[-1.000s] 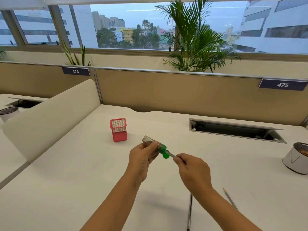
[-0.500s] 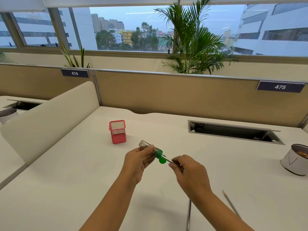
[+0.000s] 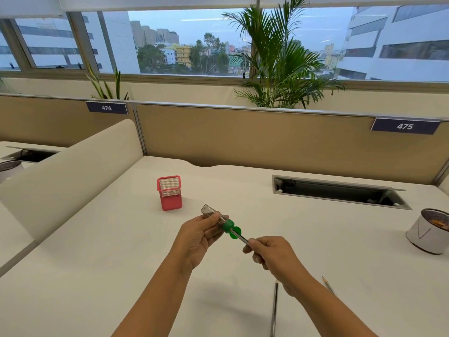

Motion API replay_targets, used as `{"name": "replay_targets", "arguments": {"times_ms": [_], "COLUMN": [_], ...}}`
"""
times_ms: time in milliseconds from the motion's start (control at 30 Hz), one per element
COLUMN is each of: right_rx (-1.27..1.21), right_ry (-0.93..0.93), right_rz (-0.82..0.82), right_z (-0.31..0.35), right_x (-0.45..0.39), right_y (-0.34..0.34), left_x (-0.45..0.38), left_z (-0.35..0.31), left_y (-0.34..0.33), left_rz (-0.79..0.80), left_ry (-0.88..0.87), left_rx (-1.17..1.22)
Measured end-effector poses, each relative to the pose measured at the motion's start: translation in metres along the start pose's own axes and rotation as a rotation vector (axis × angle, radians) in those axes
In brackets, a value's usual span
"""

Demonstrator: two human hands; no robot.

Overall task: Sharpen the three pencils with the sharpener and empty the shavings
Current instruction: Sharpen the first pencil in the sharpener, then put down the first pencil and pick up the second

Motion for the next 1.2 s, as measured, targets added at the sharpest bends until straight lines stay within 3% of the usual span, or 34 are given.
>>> {"name": "replay_targets", "arguments": {"times_ms": [267,700,933,1200], "right_rx": [-0.105,-0.067,0.397,0.645], "right_ry": [0.012,0.023,-0.02,-0.013], "right_rz": [-0.042,-0.151,-0.193,-0.123], "right_z": [-0.007,-0.022,-0.087,-0.107], "right_x": [0.007,-0.002,-0.033,-0.051], "right_y": [0.014,0.016,-0.008,-0.034], "left_x": [-0.008,-0.005,-0.003,0.002], "left_z": [-0.002,0.009,0.029,0.049], "left_y": [0.019,0.021,0.04,0.053], "left_rz": [-0.157,-0.233,-0.299,-0.328], "left_ry": [0.005,0.064,0.108,0.182], "left_rx": [0.144,0.15,0.133,0.124]}}
Point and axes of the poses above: each hand's wrist, its own x-axis away from the middle knuckle, its own y-axis out of the back of the hand, z = x × y, the point moved 2 cm from there along -x, towards the middle knuckle, and after that the axes turned 4 degrees about y, right-handed, at the moved point
